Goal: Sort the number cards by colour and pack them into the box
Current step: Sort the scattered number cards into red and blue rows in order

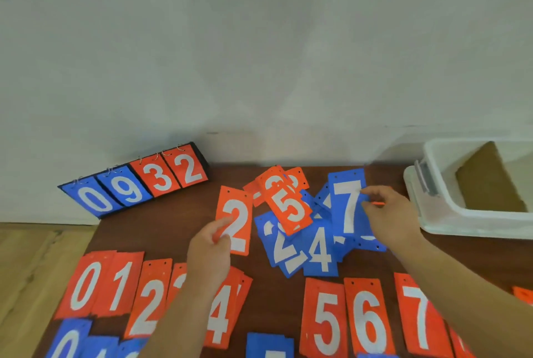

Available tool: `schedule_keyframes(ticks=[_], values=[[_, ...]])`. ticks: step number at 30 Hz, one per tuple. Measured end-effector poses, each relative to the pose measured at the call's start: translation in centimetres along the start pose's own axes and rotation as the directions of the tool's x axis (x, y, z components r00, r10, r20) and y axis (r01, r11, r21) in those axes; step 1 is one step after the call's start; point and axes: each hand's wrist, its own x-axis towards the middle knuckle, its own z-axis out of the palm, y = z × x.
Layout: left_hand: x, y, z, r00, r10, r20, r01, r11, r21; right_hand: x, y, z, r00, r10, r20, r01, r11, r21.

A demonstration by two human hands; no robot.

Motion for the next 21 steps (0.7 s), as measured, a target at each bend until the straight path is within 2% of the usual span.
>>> schedule_keyframes(ticks=[5, 12, 21], values=[[-8.4, 2.9, 0.6, 0.99, 0.139, -0.027, -0.14, 0.989, -0.037, -4.6, 0.2, -4.7, 0.993, -0.082, 0.082, 0.077, 0.995, 0.07], [-19.1, 3.9, 2.3, 0.961, 0.277, 0.026, -0.273, 0.957, -0.099, -13.0, 2.2, -13.0, 0.975, -0.203, 0.093, 0.185, 0.967, 0.174], [-24.8, 1.4, 3.3, 0.958, 0.264, 0.112, -0.26, 0.964, -0.053, -18.3, 6.6, -16.6, 0.977, -0.158, 0.14, 0.15, 0.986, 0.07]])
